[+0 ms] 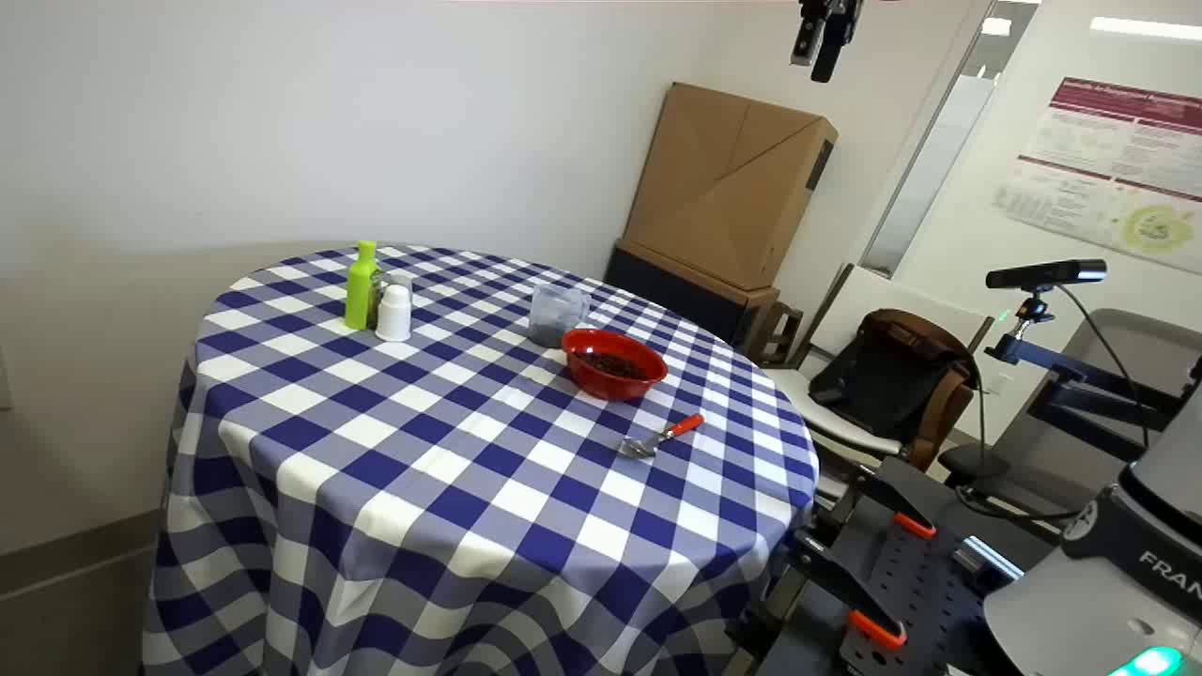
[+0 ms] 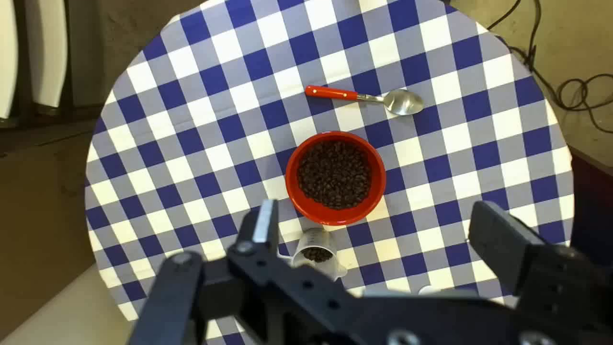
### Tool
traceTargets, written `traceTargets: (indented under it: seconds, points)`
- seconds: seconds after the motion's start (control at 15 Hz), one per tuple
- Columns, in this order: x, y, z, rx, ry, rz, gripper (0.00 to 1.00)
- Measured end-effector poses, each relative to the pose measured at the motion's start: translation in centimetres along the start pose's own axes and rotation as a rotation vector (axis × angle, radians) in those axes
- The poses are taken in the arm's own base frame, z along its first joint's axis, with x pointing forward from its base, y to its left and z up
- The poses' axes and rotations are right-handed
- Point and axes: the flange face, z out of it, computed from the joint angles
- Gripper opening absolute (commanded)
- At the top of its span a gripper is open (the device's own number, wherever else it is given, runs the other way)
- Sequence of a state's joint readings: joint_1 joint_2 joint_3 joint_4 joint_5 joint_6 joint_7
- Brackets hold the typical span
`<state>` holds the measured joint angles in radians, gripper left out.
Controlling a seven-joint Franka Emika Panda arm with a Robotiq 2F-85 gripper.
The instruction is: Transfer a spoonful of contents from the orange bowl to the transparent jar
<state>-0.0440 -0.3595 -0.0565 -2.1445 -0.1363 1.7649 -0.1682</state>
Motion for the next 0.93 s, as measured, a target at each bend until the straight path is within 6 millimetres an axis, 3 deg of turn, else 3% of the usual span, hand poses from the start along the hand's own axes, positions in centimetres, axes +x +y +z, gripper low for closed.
traceTargets:
  seconds: [0.47, 0.73, 0.93]
  points:
    - [0.4, 0.2, 0.9, 0.006, -0.012, -0.104, 1.0]
    - [1.7, 0.5, 3.6, 0.021, -0.026, -0.306, 1.0]
    - [3.0, 0.1, 6.8, 0.038, -0.035, -0.466, 1.0]
